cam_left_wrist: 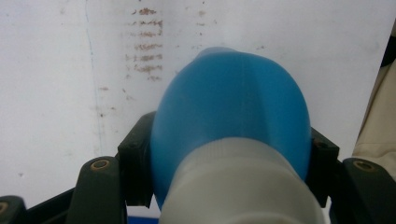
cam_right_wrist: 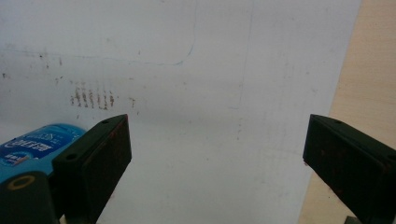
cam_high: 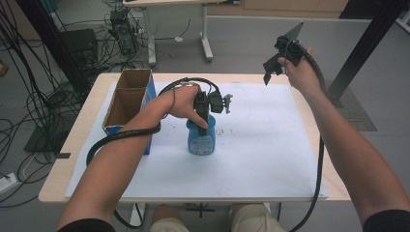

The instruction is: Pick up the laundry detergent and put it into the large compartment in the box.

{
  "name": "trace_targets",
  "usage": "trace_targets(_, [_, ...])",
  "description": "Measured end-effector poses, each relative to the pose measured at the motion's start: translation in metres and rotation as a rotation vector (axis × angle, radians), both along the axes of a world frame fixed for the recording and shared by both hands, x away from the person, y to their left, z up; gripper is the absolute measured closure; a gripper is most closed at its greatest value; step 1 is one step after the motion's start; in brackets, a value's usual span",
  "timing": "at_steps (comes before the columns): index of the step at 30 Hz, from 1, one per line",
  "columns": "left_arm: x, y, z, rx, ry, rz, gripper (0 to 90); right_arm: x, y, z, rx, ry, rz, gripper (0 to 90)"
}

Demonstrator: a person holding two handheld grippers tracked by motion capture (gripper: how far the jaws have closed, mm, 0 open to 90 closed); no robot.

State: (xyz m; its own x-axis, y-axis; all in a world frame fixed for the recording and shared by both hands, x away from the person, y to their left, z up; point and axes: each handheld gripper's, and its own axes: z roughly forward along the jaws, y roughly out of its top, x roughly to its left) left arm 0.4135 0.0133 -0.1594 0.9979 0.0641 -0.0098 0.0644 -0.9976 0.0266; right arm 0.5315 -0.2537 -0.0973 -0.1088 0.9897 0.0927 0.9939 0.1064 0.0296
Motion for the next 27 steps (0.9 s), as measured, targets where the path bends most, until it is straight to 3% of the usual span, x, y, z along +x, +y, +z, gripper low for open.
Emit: trace_targets(27, [-0.0010, -0.0021, 0.0002, 0.009, 0.000, -0.002, 37.2, -0.0006, 0.0006, -0.0001, 0.000, -0.001, 0.003, 7.7])
